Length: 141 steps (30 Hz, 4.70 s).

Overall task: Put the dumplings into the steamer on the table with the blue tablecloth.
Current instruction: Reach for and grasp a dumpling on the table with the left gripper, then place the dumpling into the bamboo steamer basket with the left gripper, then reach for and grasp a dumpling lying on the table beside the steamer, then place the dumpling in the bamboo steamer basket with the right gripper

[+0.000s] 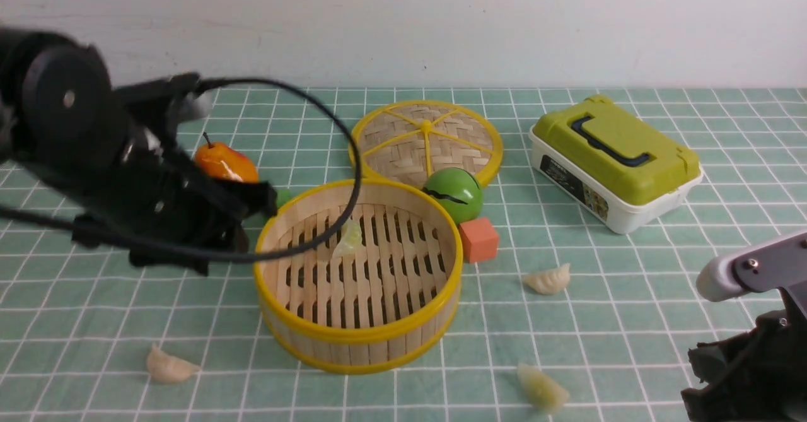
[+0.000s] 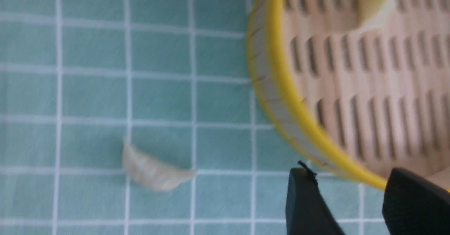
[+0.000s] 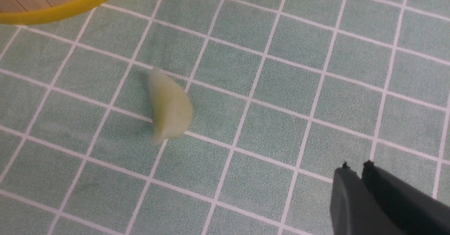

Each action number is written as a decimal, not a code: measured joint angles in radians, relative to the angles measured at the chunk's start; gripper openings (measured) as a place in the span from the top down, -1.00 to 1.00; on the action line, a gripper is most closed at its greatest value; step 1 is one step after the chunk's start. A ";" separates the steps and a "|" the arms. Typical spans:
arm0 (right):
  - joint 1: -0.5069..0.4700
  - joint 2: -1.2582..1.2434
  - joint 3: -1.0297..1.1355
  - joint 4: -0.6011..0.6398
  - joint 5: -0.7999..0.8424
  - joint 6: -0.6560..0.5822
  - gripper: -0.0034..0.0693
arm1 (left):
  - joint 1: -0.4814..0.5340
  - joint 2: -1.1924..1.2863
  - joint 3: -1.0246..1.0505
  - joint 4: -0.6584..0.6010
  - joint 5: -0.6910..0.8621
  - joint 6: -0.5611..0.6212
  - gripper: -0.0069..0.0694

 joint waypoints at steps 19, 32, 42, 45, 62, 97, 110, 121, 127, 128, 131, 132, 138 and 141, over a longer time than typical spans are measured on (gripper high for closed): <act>0.000 0.000 0.000 0.060 -0.002 0.000 0.70 | 0.173 0.111 0.326 0.177 -0.391 -0.421 -0.38; 0.000 0.000 0.000 0.063 -0.004 0.000 0.70 | 0.173 0.138 0.254 0.160 -0.336 -0.285 0.65; 0.000 0.000 0.000 0.063 -0.004 0.000 0.67 | 0.173 0.118 0.026 0.022 -0.109 -0.029 0.86; 0.000 0.000 0.000 0.063 -0.004 0.000 0.67 | 0.173 0.114 0.030 0.016 -0.052 -0.017 0.84; 0.000 0.000 0.000 0.063 -0.004 0.000 0.65 | 0.173 0.290 0.124 0.072 -0.150 -0.102 0.05; 0.000 0.062 -0.002 0.109 -0.011 0.000 0.52 | -0.188 0.835 -0.953 0.057 0.227 0.283 0.21; 0.000 0.282 -0.336 0.209 0.206 -0.015 -0.31 | -0.188 0.708 -1.277 0.118 0.491 0.320 0.14; 0.032 0.589 -0.530 0.376 0.342 -0.149 -0.45 | -0.188 0.142 -0.986 0.122 0.503 0.321 0.69; 0.125 0.704 -0.532 0.345 0.292 -0.226 -0.44 | -0.188 -0.213 -0.474 0.181 0.450 0.251 0.73; 0.137 0.728 -0.532 0.324 0.288 -0.226 -0.42 | -0.188 -0.273 -0.389 0.211 0.418 0.216 0.73; 0.155 0.753 -0.535 0.275 0.294 -0.228 -0.31 | -0.188 -0.442 -0.167 0.328 0.339 0.110 0.73; 0.158 0.754 -0.537 0.270 0.299 -0.228 -0.23 | -0.188 -0.490 -0.108 0.366 0.323 0.063 0.73; 0.163 0.746 -0.563 0.258 0.384 -0.228 0.26 | -0.188 -0.842 0.267 0.658 0.268 -0.244 0.73; 0.163 0.718 -0.611 0.257 0.471 -0.228 0.25 | -0.188 -0.985 0.390 0.721 0.246 -0.376 0.73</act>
